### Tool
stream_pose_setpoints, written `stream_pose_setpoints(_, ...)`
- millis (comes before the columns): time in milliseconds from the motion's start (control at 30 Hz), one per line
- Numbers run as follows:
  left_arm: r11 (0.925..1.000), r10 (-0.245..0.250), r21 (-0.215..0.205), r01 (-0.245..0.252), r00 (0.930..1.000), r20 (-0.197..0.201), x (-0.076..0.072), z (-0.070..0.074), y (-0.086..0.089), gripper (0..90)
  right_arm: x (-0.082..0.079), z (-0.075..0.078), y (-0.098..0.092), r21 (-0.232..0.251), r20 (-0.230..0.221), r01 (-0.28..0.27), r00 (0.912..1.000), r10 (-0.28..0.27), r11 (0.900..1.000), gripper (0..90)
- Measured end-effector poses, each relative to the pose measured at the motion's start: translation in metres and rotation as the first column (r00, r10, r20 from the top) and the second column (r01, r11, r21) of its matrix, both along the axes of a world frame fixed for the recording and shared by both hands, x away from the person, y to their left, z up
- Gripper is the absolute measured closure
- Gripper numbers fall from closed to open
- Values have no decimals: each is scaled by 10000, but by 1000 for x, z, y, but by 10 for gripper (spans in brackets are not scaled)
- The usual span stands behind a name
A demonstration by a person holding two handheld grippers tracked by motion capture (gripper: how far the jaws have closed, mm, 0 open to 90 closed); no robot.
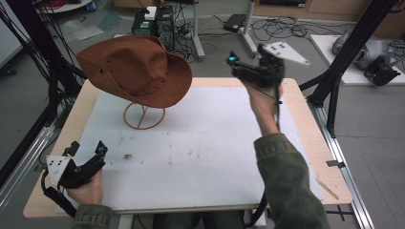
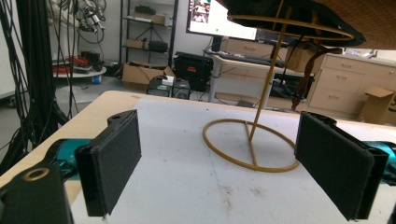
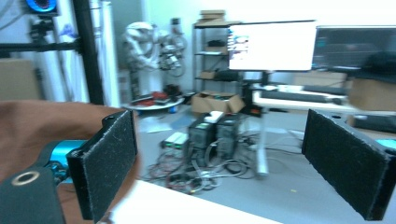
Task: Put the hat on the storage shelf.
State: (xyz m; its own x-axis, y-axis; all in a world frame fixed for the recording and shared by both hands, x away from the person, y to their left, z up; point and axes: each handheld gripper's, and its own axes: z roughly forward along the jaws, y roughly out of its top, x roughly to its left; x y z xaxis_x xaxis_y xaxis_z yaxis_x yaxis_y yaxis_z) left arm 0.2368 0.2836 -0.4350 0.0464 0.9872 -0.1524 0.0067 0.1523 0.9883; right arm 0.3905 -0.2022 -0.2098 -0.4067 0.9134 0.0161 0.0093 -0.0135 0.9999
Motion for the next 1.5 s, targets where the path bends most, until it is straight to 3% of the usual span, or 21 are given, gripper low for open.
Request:
stream_pose_setpoints(167,10000,-34,-8,34,10000,21,1,0,-2,149,-24,0,-45,9,265,871,9958,-871,9962,96)
stream_pose_setpoints(300,10000,-40,-27,40,10000,46,2,1,-3,149,-44,-18,-70,-126,325,1451,9890,-1446,9893,96)
stream_pose_setpoints(467,10000,-56,10,56,10000,71,2,2,-5,149,-67,-60,-91,-81,221,1979,9800,-1977,9802,96)
stream_pose_setpoints(667,10000,-54,61,54,10000,71,3,1,-5,149,-81,-119,-108,-39,-325,2522,9671,-2522,9677,97)
stream_pose_setpoints(833,10000,-30,92,30,10000,21,3,1,-4,149,-90,-160,-112,206,-476,3018,9526,-3006,9532,97)
stream_pose_setpoints(1000,9999,-53,124,53,10000,10,4,1,-5,149,-95,-194,-111,-58,-984,3091,9462,-3082,9510,97)
stream_pose_setpoints(1200,9998,-105,175,106,9999,-11,5,0,-7,149,-97,-206,-110,-157,-1129,3078,9448,-3076,9513,97)
stream_pose_setpoints(1500,9998,-106,189,107,9999,-24,5,0,-7,149,-97,-207,-112,-82,-1128,3087,9448,-3077,9511,97)
